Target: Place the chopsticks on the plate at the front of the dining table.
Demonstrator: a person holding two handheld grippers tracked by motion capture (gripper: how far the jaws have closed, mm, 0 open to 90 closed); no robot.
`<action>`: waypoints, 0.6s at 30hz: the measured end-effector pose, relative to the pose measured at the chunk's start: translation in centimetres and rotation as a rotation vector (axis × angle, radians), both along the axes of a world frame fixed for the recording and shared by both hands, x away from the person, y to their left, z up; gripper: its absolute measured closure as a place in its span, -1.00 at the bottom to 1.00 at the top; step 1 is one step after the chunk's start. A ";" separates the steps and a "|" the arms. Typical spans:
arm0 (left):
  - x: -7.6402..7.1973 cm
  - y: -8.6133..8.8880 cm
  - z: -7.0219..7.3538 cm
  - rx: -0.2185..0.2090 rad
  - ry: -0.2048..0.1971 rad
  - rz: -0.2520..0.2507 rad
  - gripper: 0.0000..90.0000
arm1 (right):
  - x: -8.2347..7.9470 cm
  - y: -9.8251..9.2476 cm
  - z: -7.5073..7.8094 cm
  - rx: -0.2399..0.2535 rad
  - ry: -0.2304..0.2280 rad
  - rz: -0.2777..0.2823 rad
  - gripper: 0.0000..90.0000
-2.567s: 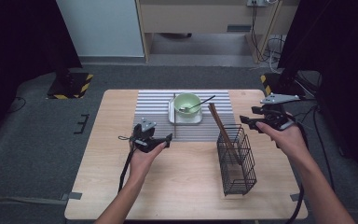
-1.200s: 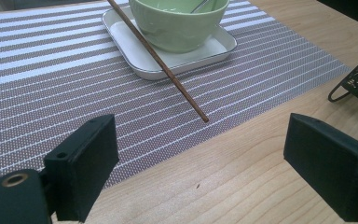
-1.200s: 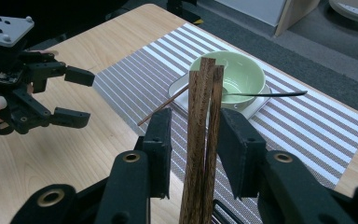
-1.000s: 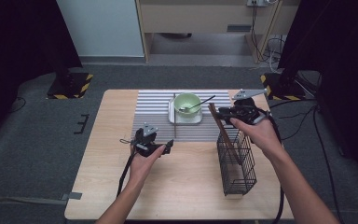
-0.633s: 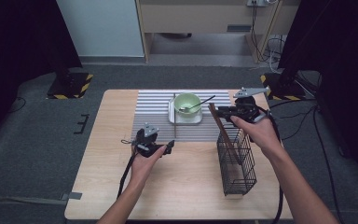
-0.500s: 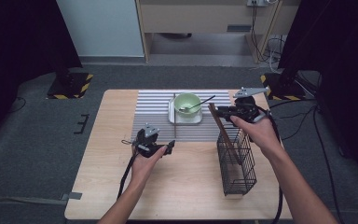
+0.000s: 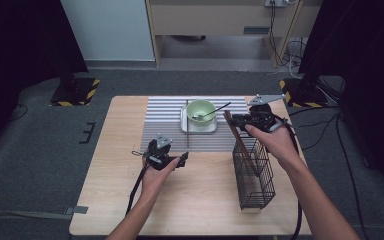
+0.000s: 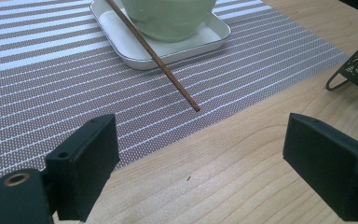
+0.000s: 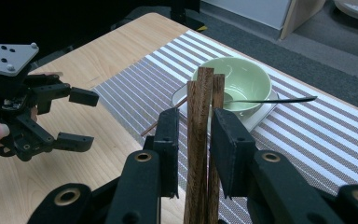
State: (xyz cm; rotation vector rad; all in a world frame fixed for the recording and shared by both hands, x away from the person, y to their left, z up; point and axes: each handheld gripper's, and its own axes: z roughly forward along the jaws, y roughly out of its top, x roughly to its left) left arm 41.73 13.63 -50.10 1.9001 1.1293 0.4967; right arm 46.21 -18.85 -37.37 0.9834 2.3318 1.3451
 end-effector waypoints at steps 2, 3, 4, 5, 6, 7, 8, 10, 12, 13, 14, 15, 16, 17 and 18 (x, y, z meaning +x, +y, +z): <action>0.0 0.0 -0.1 0.001 0.002 0.000 -0.78 | 0.0 0.0 0.0 0.001 -0.001 0.000 0.61; 0.0 0.1 -0.1 0.000 0.005 0.000 -0.78 | 0.0 0.1 -0.1 0.000 -0.001 0.000 0.62; -0.1 0.1 -0.2 0.001 0.006 0.000 -0.78 | 0.0 0.1 -0.1 -0.001 0.000 0.002 0.63; -0.1 0.0 -0.2 0.002 0.007 -0.001 -0.78 | 0.0 0.1 -0.2 -0.004 -0.001 0.003 0.64; -0.1 0.0 -0.2 0.003 0.006 -0.002 -0.78 | 0.0 0.2 -0.2 -0.007 -0.002 0.004 0.64; -0.1 0.0 -0.2 0.004 0.007 -0.003 -0.78 | 0.0 0.2 -0.2 -0.008 -0.002 0.005 0.64; -0.1 0.0 -0.3 0.004 0.007 -0.003 -0.78 | 0.0 0.3 -0.2 -0.005 -0.002 0.006 0.65; -0.1 0.0 -0.3 0.005 0.007 -0.004 -0.78 | 0.0 0.3 -0.2 -0.006 -0.004 0.007 0.66; -0.1 0.0 -0.3 0.005 0.007 -0.005 -0.78 | 0.0 0.4 -0.2 -0.008 -0.002 0.008 0.67; -0.1 0.0 -0.3 0.005 0.007 -0.005 -0.78 | 0.1 0.4 -0.3 -0.012 -0.003 0.007 0.67; -0.1 0.0 -0.3 0.006 0.008 -0.005 -0.78 | 0.1 0.4 -0.3 -0.014 -0.004 0.006 0.67; -0.2 0.0 -0.3 0.007 0.008 -0.006 -0.78 | 0.1 0.4 -0.4 -0.018 -0.004 0.005 0.67; -0.2 0.0 -0.3 0.007 0.008 -0.006 -0.78 | 0.1 0.5 -0.4 -0.020 -0.003 0.003 0.68; -0.2 0.0 -0.3 0.008 0.008 -0.006 -0.78 | 0.2 0.5 -0.4 -0.021 -0.002 0.002 0.68; -0.2 0.0 -0.3 0.008 0.009 -0.007 -0.78 | 0.2 0.5 -0.5 -0.024 -0.002 0.002 0.69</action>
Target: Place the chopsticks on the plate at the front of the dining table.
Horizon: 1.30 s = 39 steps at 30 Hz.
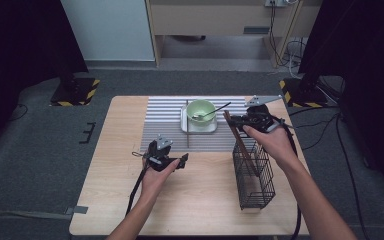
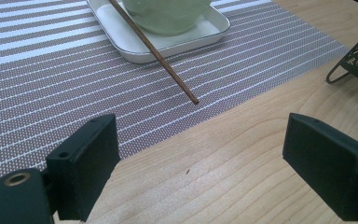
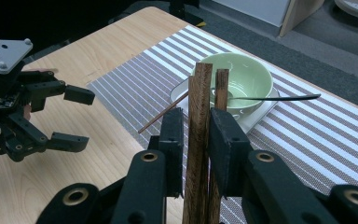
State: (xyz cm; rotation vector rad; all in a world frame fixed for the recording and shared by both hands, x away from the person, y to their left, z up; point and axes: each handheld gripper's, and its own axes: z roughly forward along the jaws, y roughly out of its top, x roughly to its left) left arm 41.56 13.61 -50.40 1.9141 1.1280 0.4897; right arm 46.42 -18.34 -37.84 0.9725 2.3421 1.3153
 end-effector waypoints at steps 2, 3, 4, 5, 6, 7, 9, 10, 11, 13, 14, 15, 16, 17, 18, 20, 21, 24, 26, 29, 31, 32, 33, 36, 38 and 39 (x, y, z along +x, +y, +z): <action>0.0 0.0 0.0 0.002 0.000 0.000 -0.78 | 0.0 0.0 0.0 -0.002 0.000 0.000 0.70; 0.0 0.0 0.0 0.001 0.001 0.001 -0.78 | 0.1 0.1 -0.1 -0.002 0.003 0.000 0.71; 0.0 0.0 0.0 0.001 0.002 0.002 -0.78 | 0.1 0.1 -0.1 -0.003 0.003 0.000 0.71; -0.1 0.0 0.0 0.002 0.001 0.001 -0.78 | 0.2 0.2 -0.2 -0.002 0.004 0.000 0.72; -0.1 0.0 0.0 0.002 0.001 0.001 -0.78 | 0.2 0.2 -0.2 -0.005 0.003 0.001 0.73; -0.1 0.0 0.0 0.001 0.001 0.001 -0.78 | 0.2 0.2 -0.2 -0.005 0.004 0.002 0.76; -0.1 0.0 -0.1 0.002 0.001 0.001 -0.78 | 0.2 0.2 -0.3 -0.005 0.006 0.003 0.80; -0.1 0.0 -0.1 0.001 0.002 0.001 -0.77 | 0.3 0.2 -0.3 -0.005 0.006 0.002 0.82; -0.1 0.0 -0.1 0.001 0.003 0.002 -0.78 | 0.3 0.2 -0.2 -0.004 0.006 0.002 0.82; -0.1 0.0 -0.1 0.000 0.003 0.001 -0.78 | 0.3 0.2 -0.2 0.001 0.007 0.004 0.83; -0.1 0.0 -0.2 0.003 0.004 -0.001 -0.78 | 0.3 0.2 -0.1 0.005 0.010 0.005 0.84; -0.1 -0.1 -0.2 0.005 0.005 -0.001 -0.78 | 0.3 0.1 -0.1 0.010 0.013 0.006 0.84; -0.1 -0.1 -0.3 0.002 0.005 -0.001 -0.78 | 0.3 0.1 0.0 0.011 0.014 0.009 0.85; -0.1 -0.1 -0.3 0.003 0.005 -0.001 -0.78 | 0.2 0.0 0.0 0.013 0.017 0.011 0.85; -0.1 -0.1 -0.3 0.003 0.006 0.000 -0.78 | 0.2 0.0 0.1 0.015 0.018 0.013 0.85; -0.2 -0.1 -0.3 0.002 0.007 0.001 -0.77 | 0.2 -0.2 0.2 0.023 0.025 0.018 0.85; -0.2 -0.1 -0.3 0.001 0.006 0.002 -0.77 | 0.1 -0.2 0.2 0.026 0.027 0.019 0.85; -0.2 -0.1 -0.3 0.001 0.005 0.001 -0.77 | 0.0 -0.5 0.4 0.030 0.030 0.018 0.85; -0.2 -0.2 -0.4 0.004 0.008 0.002 -0.77 | -0.1 -0.6 0.6 0.034 0.030 0.019 0.85; -0.2 -0.2 -0.5 0.001 0.009 0.003 -0.77 | -0.2 -0.7 0.9 0.040 0.027 0.023 0.85; -0.2 -0.3 -0.5 -0.001 0.009 0.003 -0.77 | -0.3 -0.8 1.0 0.042 0.025 0.025 0.85; -0.1 -0.3 -0.5 -0.004 0.008 0.003 -0.77 | -0.4 -0.8 1.3 0.045 0.023 0.026 0.85; -0.1 -0.4 -0.5 -0.004 0.007 0.002 -0.77 | -0.4 -0.8 1.4 0.047 0.019 0.028 0.85; -0.2 -0.4 -0.5 -0.005 0.005 -0.001 -0.77 | -0.6 -1.0 2.0 0.050 0.009 0.029 0.85; -0.2 -0.5 -0.5 -0.004 0.007 -0.003 -0.77 | -0.7 -1.1 2.5 0.051 -0.001 0.027 0.85; -0.2 -0.5 -0.5 -0.004 0.006 -0.003 -0.77 | -0.7 -1.2 2.7 0.060 -0.004 0.028 0.85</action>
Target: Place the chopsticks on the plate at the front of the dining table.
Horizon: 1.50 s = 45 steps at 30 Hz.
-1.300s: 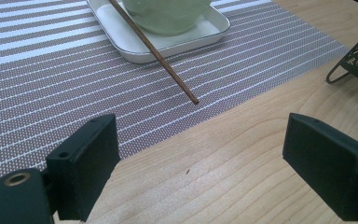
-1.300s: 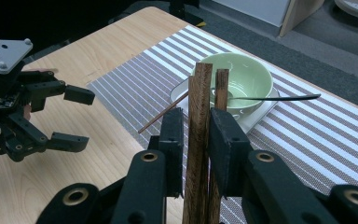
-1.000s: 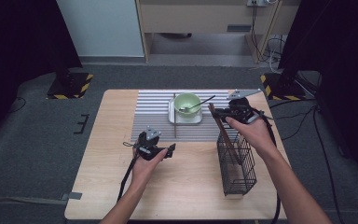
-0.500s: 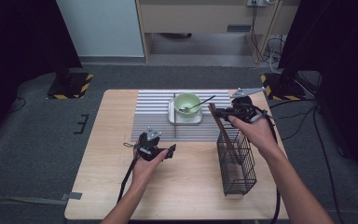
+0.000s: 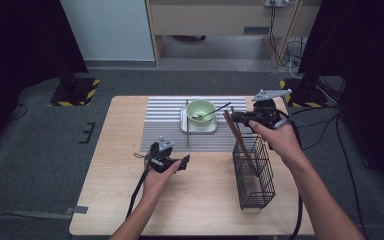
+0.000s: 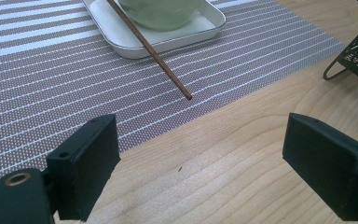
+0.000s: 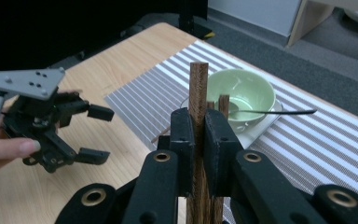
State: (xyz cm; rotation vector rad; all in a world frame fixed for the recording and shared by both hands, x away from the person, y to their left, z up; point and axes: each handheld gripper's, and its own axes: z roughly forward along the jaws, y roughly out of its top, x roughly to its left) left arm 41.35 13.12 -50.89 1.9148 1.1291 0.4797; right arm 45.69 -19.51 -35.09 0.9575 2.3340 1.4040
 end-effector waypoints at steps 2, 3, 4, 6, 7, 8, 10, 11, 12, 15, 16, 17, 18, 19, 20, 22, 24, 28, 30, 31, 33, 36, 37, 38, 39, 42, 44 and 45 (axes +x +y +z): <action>0.0 -0.1 0.0 -0.001 -0.001 -0.002 -0.77 | -0.1 -0.2 0.4 0.004 -0.009 -0.001 0.85; 0.0 -0.1 0.0 -0.002 -0.002 -0.002 -0.77 | -0.2 -0.3 0.7 0.006 -0.011 -0.003 0.85; -0.1 -0.2 0.0 -0.002 -0.003 -0.003 -0.77 | -0.2 -0.4 0.9 0.008 -0.016 -0.005 0.85; -0.1 -0.2 0.0 0.004 -0.005 -0.003 -0.78 | -0.3 -0.6 1.3 0.016 -0.026 -0.011 0.85; -0.2 -0.3 0.0 0.007 -0.009 -0.002 -0.78 | -0.4 -0.7 1.5 0.021 -0.033 -0.013 0.85; -0.2 -0.4 0.0 0.006 -0.010 -0.004 -0.79 | -0.4 -0.8 1.7 0.028 -0.040 -0.016 0.85; -0.2 -0.4 0.1 0.004 -0.014 -0.009 -0.79 | -0.5 -1.0 2.0 0.042 -0.049 -0.018 0.85; -0.3 -0.5 0.1 0.006 -0.018 -0.010 -0.79 | -0.5 -1.1 2.3 0.044 -0.057 -0.020 0.85; -0.3 -0.5 0.2 0.005 -0.020 -0.011 -0.79 | -0.6 -1.2 2.5 0.051 -0.062 -0.022 0.85; -0.4 -0.7 0.3 -0.004 -0.024 -0.029 -0.74 | -0.8 -1.6 3.0 0.071 -0.088 -0.021 0.85; -0.5 -0.8 0.3 -0.007 -0.025 -0.034 -0.74 | -0.9 -1.7 3.2 0.081 -0.098 -0.018 0.85; -0.6 -0.8 0.4 -0.009 -0.028 -0.039 -0.74 | -0.9 -1.8 3.4 0.089 -0.104 -0.017 0.85; -0.7 -0.9 0.4 -0.007 -0.028 -0.043 -0.75 | -1.0 -1.9 3.6 0.094 -0.114 -0.017 0.85; -0.7 -1.0 0.4 -0.007 -0.029 -0.045 -0.75 | -1.0 -2.0 3.8 0.101 -0.123 -0.018 0.85; -0.7 -1.1 0.5 -0.009 -0.030 -0.048 -0.74 | -1.1 -2.0 3.9 0.109 -0.128 -0.019 0.85; -0.8 -1.2 0.6 -0.017 -0.034 -0.056 -0.75 | -1.2 -2.2 4.4 0.128 -0.142 -0.027 0.85; -0.8 -1.4 0.6 -0.017 -0.036 -0.066 -0.74 | -1.2 -2.4 4.9 0.136 -0.157 -0.038 0.85; -0.9 -1.4 0.7 -0.031 -0.028 -0.081 -0.74 | -1.3 -2.6 5.8 0.167 -0.178 -0.043 0.85; -0.9 -1.5 0.7 -0.039 -0.022 -0.084 -0.72 | -1.4 -2.6 6.3 0.172 -0.188 -0.046 0.85; -0.9 -1.5 0.7 -0.043 -0.021 -0.084 -0.72 | -1.5 -2.6 6.6 0.170 -0.195 -0.046 0.85; -1.0 -1.6 0.8 -0.046 -0.029 -0.083 -0.72 | -1.5 -2.7 7.1 0.176 -0.201 -0.048 0.85; -1.0 -1.8 0.9 -0.013 -0.058 -0.086 -0.71 | -1.6 -2.9 7.5 0.195 -0.204 -0.052 0.85; -1.1 -1.9 0.9 0.007 -0.072 -0.087 -0.69 | -1.6 -2.9 7.6 0.203 -0.205 -0.052 0.85; -1.1 -2.0 0.9 0.009 -0.077 -0.090 -0.69 | -1.6 -2.9 7.7 0.213 -0.206 -0.051 0.85; -1.2 -2.1 1.0 0.004 -0.080 -0.092 -0.70 | -1.6 -2.9 7.8 0.223 -0.207 -0.049 0.85; -1.2 -2.3 1.1 -0.018 -0.084 -0.097 -0.72 | -1.6 -2.7 7.9 0.243 -0.211 -0.043 0.85; -1.2 -2.4 1.2 -0.057 -0.081 -0.112 -0.73 | -1.5 -2.5 7.9 0.265 -0.208 -0.039 0.86; -1.2 -2.5 1.3 -0.077 -0.086 -0.115 -0.73 | -1.5 -2.3 7.9 0.277 -0.207 -0.036 0.85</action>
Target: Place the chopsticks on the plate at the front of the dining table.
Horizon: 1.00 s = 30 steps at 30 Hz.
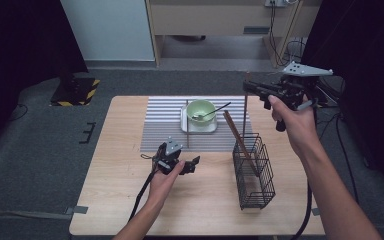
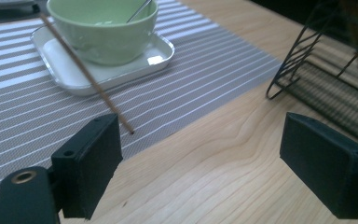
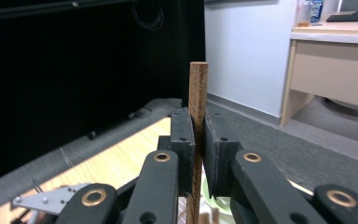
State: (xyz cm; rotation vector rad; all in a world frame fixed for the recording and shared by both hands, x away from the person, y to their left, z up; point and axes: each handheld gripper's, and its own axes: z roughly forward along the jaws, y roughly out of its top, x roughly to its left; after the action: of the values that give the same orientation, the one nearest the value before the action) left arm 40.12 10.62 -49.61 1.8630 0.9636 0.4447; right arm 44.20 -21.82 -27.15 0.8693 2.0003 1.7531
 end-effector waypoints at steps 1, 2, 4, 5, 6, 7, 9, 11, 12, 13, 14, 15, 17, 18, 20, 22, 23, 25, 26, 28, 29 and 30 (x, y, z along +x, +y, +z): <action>0.0 -0.1 0.0 -0.020 -0.001 -0.005 -0.73 | 0.0 0.2 0.0 0.012 0.000 0.004 0.85; 0.0 -0.2 0.1 -0.037 0.001 -0.013 -0.73 | 0.0 0.4 0.0 0.024 0.000 0.008 0.86; -0.1 -0.5 0.3 -0.067 0.010 -0.038 -0.76 | 0.1 1.0 0.0 0.046 0.001 0.016 0.86; -0.1 -0.5 0.4 -0.075 0.009 -0.048 -0.76 | 0.1 1.3 -0.1 0.057 -0.002 0.021 0.86; -0.2 -0.7 0.5 -0.082 0.005 -0.058 -0.76 | 0.1 1.5 -0.1 0.065 -0.002 0.026 0.86; -0.3 -0.8 0.6 -0.083 0.000 -0.063 -0.76 | 0.1 1.8 -0.1 0.072 -0.001 0.029 0.86; -0.4 -0.9 0.8 -0.111 -0.011 -0.078 -0.76 | 0.2 2.4 -0.2 0.081 -0.001 0.033 0.86; -0.4 -1.0 1.0 -0.131 -0.015 -0.080 -0.76 | 0.3 3.1 -0.4 0.088 0.003 0.035 0.86; -0.4 -1.1 1.0 -0.131 -0.016 -0.081 -0.76 | 0.3 3.3 -0.5 0.094 0.005 0.037 0.85; -0.4 -1.1 1.0 -0.133 -0.016 -0.083 -0.76 | 0.4 3.6 -0.6 0.096 0.005 0.039 0.85; -0.5 -1.1 1.1 -0.138 -0.018 -0.086 -0.76 | 0.4 3.7 -0.7 0.096 0.008 0.040 0.85; -0.5 -1.1 1.1 -0.144 -0.020 -0.090 -0.76 | 0.4 4.0 -0.8 0.098 0.009 0.040 0.85; -0.5 -1.2 1.3 -0.150 -0.025 -0.095 -0.73 | 0.5 4.4 -0.9 0.099 0.011 0.040 0.85; -0.6 -1.3 1.3 -0.153 -0.029 -0.098 -0.71 | 0.5 4.5 -1.0 0.104 0.011 0.041 0.85; -0.7 -1.5 1.4 -0.155 -0.033 -0.104 -0.69 | 0.5 4.9 -1.1 0.110 0.015 0.041 0.85; -0.9 -1.8 1.5 -0.155 -0.034 -0.116 -0.67 | 0.5 5.3 -1.2 0.111 0.018 0.045 0.85; -1.0 -1.8 1.6 -0.156 -0.036 -0.119 -0.64 | 0.5 5.5 -1.3 0.113 0.020 0.047 0.85; -1.2 -2.0 1.7 -0.177 -0.037 -0.126 -0.56 | 0.4 5.8 -1.4 0.110 0.025 0.049 0.85; -1.2 -2.0 1.8 -0.193 -0.031 -0.128 -0.50 | 0.3 6.0 -1.5 0.104 0.026 0.049 0.85; -1.3 -2.0 2.1 -0.222 -0.030 -0.130 -0.36 | 0.2 6.2 -1.6 0.100 0.028 0.055 0.85; -1.4 -2.0 2.1 -0.229 -0.033 -0.130 -0.27 | 0.2 6.4 -1.6 0.097 0.027 0.057 0.85; -1.4 -2.1 2.3 -0.228 -0.041 -0.133 -0.22 | 0.1 6.5 -1.6 0.094 0.027 0.059 0.85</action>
State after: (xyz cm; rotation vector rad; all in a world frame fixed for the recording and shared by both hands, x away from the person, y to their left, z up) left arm 38.72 8.54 -47.34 1.6927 0.8209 0.2797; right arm 44.33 -15.35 -28.78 0.8766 1.9931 1.8911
